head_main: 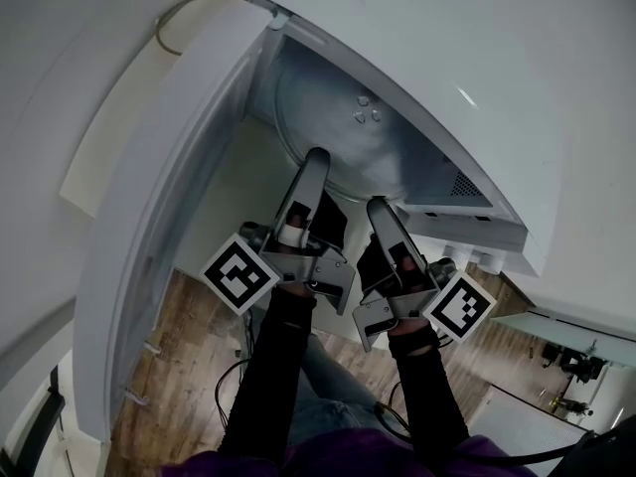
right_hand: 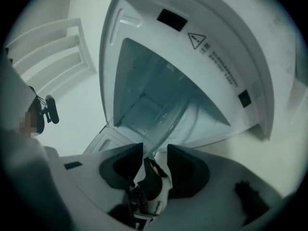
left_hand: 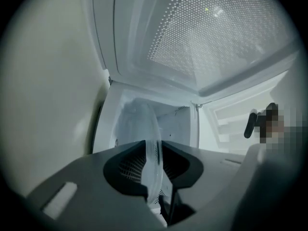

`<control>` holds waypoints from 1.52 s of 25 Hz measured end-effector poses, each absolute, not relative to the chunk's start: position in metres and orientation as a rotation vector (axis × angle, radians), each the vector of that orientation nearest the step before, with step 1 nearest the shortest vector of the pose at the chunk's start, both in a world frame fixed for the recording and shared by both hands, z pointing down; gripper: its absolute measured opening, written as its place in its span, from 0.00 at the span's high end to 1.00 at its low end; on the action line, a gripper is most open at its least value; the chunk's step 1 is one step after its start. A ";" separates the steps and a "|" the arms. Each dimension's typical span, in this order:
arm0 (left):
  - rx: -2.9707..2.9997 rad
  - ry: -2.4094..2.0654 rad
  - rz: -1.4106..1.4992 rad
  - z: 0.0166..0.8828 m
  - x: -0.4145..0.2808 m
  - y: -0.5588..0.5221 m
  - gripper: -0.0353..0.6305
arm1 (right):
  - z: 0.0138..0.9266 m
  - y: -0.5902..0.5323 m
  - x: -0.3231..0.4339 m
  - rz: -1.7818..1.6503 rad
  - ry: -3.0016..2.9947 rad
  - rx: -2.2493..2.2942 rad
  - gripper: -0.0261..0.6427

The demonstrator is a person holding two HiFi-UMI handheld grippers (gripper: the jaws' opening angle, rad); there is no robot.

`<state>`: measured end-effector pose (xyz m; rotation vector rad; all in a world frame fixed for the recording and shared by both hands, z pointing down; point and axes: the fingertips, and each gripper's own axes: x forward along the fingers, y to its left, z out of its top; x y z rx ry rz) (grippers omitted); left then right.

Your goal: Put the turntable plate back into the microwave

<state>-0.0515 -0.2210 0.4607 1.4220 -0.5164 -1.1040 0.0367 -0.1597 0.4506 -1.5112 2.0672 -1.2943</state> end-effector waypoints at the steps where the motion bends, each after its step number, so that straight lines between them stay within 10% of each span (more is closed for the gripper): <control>1: 1.422 -0.513 -1.104 0.461 -0.050 -0.222 0.82 | 0.451 -0.162 0.038 -1.293 2.053 -1.511 0.74; 38: 1.460 -0.467 -0.977 0.472 -0.016 -0.266 0.80 | 0.462 -0.205 0.057 -1.235 1.957 -1.571 0.79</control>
